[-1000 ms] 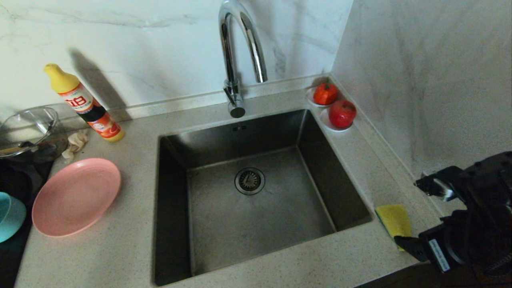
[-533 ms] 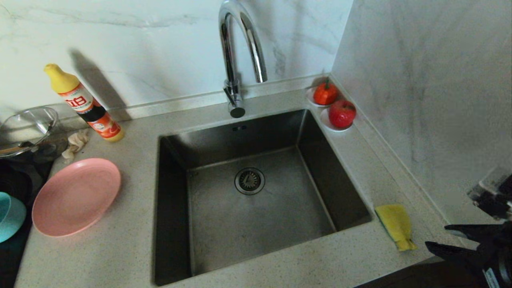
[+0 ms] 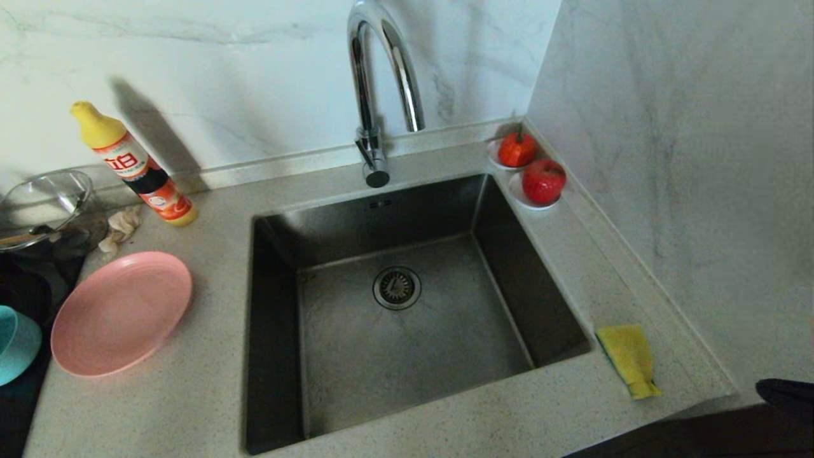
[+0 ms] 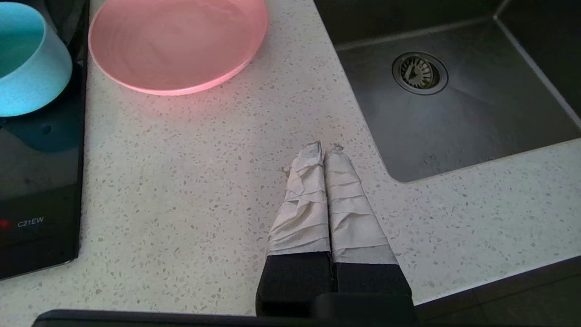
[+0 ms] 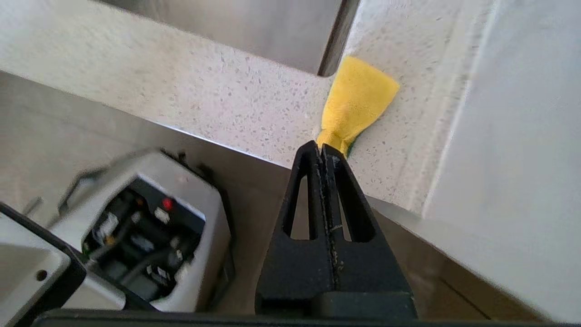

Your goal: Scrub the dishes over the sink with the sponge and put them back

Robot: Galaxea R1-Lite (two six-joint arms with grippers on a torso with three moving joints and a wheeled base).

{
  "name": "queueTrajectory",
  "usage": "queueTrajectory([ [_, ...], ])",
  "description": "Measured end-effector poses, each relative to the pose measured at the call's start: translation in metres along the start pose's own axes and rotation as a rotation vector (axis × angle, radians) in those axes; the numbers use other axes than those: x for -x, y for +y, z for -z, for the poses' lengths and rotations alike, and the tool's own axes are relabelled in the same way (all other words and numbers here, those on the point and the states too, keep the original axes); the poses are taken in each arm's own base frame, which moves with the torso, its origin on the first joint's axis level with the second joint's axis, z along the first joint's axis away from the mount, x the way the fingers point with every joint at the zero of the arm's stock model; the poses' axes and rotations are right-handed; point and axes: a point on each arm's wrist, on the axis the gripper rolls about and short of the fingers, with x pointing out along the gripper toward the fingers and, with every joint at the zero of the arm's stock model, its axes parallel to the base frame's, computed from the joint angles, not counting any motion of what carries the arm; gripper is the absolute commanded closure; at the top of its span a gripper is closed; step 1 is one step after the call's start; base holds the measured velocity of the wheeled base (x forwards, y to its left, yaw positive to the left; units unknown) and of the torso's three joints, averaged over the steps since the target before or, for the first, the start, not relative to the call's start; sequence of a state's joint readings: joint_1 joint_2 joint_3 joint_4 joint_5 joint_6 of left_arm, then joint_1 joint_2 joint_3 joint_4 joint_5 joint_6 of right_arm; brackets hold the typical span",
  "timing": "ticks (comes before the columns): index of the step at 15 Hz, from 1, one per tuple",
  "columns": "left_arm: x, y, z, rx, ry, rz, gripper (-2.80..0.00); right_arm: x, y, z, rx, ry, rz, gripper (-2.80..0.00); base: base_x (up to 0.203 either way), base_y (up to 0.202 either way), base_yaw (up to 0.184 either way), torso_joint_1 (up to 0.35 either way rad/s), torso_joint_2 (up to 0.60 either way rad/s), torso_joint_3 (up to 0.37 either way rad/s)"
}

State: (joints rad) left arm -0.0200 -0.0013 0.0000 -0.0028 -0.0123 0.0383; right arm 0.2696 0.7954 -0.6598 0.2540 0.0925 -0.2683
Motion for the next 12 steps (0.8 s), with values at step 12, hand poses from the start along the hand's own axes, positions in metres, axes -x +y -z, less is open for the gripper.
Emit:
queueTrajectory([
  [12, 0.000, 0.000, 0.000, 0.001, 0.000, 0.000, 0.00, 0.059, 0.036, 0.084, -0.114, -0.186, 0.339, 0.00, 0.000, 0.000, 0.000, 0.000, 0.00, 0.000],
])
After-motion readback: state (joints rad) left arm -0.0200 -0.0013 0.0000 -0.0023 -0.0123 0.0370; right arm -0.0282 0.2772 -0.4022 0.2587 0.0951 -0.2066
